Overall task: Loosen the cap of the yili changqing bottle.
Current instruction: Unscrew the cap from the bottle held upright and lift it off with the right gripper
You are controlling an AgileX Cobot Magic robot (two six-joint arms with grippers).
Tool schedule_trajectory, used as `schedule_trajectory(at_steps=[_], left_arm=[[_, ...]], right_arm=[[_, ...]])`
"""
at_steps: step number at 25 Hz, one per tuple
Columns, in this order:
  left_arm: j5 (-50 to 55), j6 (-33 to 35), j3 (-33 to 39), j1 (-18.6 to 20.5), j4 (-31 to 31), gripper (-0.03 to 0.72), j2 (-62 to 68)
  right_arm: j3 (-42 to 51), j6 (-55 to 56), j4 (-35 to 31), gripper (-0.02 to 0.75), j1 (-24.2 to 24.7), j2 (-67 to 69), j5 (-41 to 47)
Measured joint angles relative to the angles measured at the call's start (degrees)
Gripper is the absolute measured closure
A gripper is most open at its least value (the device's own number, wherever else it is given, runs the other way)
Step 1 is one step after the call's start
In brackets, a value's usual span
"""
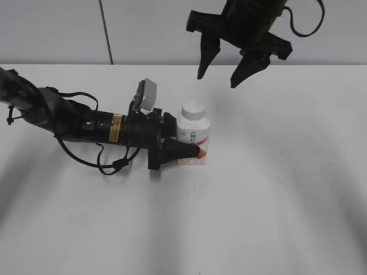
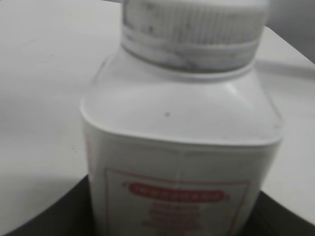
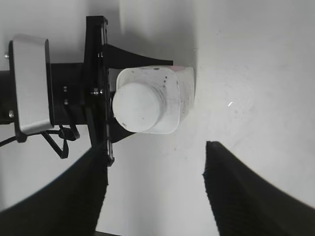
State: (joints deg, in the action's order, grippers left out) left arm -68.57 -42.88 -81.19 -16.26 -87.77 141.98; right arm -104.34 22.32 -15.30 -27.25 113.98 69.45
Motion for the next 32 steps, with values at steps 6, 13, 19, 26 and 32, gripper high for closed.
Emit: schedule_trajectory(at_steps=[6,13,19,26,32], left_arm=[[0.00,0.00,0.00,0.00,0.07,0.276,0.00],[0.05,0.00,0.00,0.00,0.12,0.276,0.00],[0.00,0.00,0.00,0.00,0.12,0.276,0.00],[0.05,0.00,0.00,0.00,0.12,0.276,0.00],[0.05,0.00,0.00,0.00,0.12,0.276,0.00]], right_arm=[[-3.66,2.22,-0.02,0.226,-2.13,4.89,0.00],[-4.63,3.58,-0.02,0.225,-3.43,7.62,0.15],[-5.59,3.83,0.49,0.225,-3.43,9.57,0.23],[-5.70,3.88,2.23,0.225,-3.43,9.76,0.27],[-5.70,3.88,1.52,0.225,-3.43,10.54,0.27]])
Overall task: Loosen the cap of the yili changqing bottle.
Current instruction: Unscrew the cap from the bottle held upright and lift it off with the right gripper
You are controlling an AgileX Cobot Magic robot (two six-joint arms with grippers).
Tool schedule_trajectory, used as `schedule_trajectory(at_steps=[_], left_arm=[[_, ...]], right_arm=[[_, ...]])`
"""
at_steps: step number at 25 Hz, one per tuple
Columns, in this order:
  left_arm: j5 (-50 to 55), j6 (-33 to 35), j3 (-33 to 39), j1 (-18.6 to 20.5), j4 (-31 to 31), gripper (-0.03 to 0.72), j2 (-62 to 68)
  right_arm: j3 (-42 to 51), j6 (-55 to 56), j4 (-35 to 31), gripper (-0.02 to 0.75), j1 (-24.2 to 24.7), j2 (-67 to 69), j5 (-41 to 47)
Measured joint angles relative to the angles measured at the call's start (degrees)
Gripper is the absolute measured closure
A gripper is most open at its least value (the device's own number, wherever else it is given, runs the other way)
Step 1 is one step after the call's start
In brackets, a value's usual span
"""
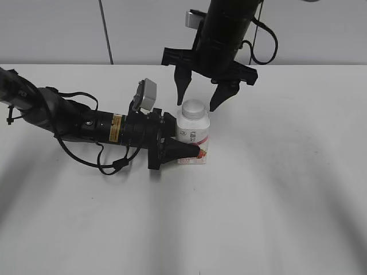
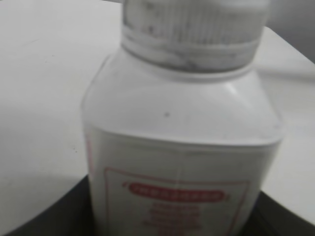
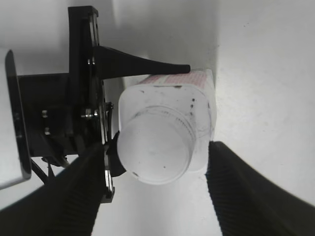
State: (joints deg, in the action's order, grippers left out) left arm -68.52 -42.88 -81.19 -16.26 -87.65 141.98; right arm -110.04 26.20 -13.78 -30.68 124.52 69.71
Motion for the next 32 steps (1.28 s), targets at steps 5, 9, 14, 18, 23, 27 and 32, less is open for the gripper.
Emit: schedule_trajectory(at_steps=[5,9,14,18,23,27,32], left_arm=[[0.00,0.00,0.00,0.00,0.00,0.276,0.00],[0.00,0.00,0.00,0.00,0.00,0.276,0.00],[-0.06,0.00,0.00,0.00,0.00,0.276,0.00],[-0.06,0.00,0.00,0.00,0.00,0.276,0.00],[0.00,0.00,0.00,0.00,0.00,0.276,0.00],[0.00,0.00,0.00,0.00,0.00,0.276,0.00],[0.00,0.05,0.00,0.00,0.00,0.278,0.00]], right_arm=[[-0.07,0.00,-0.10,0.225,0.00,1.13,0.00],[-0.94,0.00,-0.71,0.225,0.00,2.39,0.00],[-1.60,0.00,-0.90,0.233,0.00,2.70,-0.05],[-1.60,0.00,-0.84,0.274,0.00,2.70,0.00],[-1.65,-0.06,-0.61,0.336,0.00,2.70,0.40],[-1.71,-0.79,-0.57,0.337,0.00,2.70,0.39],[-1.71,-3.14,-0.63,0.339,0.00,2.70,0.39]])
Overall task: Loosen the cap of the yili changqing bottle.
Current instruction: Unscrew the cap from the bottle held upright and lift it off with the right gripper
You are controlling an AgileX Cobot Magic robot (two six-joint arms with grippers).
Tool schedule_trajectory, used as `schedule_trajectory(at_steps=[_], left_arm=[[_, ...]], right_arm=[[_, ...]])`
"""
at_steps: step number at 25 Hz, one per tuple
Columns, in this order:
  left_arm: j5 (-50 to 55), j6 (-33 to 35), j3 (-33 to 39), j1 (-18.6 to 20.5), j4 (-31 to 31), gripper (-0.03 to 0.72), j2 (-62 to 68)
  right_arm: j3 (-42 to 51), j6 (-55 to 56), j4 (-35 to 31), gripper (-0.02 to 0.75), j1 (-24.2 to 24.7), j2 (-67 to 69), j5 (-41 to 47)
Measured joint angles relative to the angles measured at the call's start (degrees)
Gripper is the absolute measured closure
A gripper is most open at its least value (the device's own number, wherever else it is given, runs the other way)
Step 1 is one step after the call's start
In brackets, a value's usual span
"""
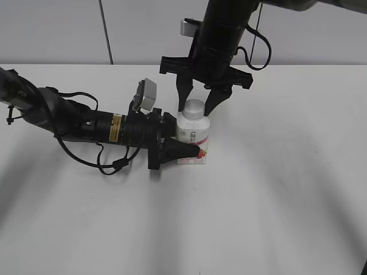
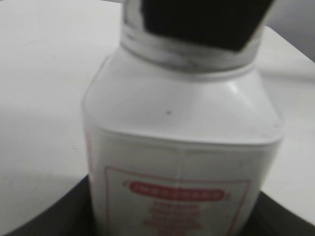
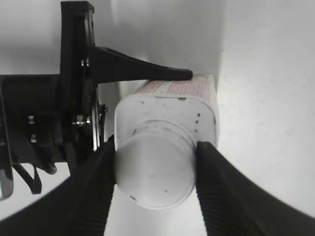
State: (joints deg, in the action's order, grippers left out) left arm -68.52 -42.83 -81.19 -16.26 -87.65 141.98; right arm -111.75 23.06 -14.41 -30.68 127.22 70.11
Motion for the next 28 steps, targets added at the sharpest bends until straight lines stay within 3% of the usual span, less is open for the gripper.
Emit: schedule_trajectory(at_steps=[8,20,28], left_arm=[[0.00,0.00,0.00,0.00,0.00,0.288,0.00],[-0.48,0.29,0.00,0.05,-0.42,0.302,0.00],[-0.61,0.65,0.00,0.05,-0.67,0.303,0.00]], right_arm=[[0.00,-11.53,-0.73,0.339,0.06,0.00,0.02],[0.00,-46.15,-2.67,0.342,0.17,0.04,0.01],[0.00,-63.27,-2.90,0.342,0.17,0.04,-0.05]])
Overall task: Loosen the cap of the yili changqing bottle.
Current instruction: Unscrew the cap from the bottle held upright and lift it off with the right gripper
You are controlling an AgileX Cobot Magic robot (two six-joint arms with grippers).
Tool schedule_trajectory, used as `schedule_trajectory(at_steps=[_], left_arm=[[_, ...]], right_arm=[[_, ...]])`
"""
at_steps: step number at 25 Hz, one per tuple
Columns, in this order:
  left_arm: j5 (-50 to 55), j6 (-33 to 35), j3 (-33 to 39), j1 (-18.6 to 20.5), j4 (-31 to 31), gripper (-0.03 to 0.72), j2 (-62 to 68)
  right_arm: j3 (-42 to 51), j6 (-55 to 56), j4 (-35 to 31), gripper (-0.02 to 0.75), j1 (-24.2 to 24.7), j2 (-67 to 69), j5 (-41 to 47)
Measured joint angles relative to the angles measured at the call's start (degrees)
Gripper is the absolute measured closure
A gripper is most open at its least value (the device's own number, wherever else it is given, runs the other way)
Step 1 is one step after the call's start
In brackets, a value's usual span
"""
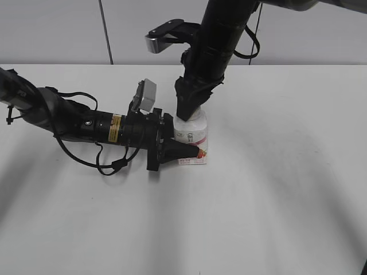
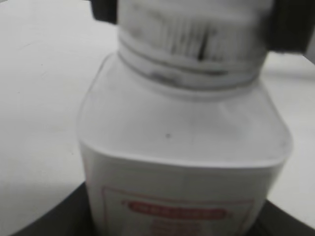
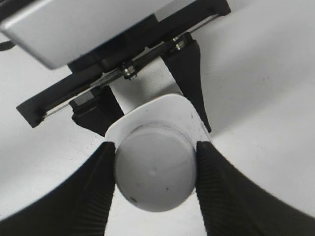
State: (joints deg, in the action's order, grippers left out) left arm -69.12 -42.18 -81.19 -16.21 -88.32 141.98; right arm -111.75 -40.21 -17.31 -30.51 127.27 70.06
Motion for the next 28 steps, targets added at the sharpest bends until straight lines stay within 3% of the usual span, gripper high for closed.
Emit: schedule_trajectory(at_steps=[20,28], left_arm=[[0.52,-0.43,-0.35,-0.06,-1.11,0.306,0.00],[0.54,-0.53,-0.35,-0.06,-1.26,0.306,0.00]], right_arm=[[-0.21,-27.70,2.79,0.346,-0.06,0.00,0.33],[-0.21,-29.39,2.85,0.346,-0.06,0.00,0.40]])
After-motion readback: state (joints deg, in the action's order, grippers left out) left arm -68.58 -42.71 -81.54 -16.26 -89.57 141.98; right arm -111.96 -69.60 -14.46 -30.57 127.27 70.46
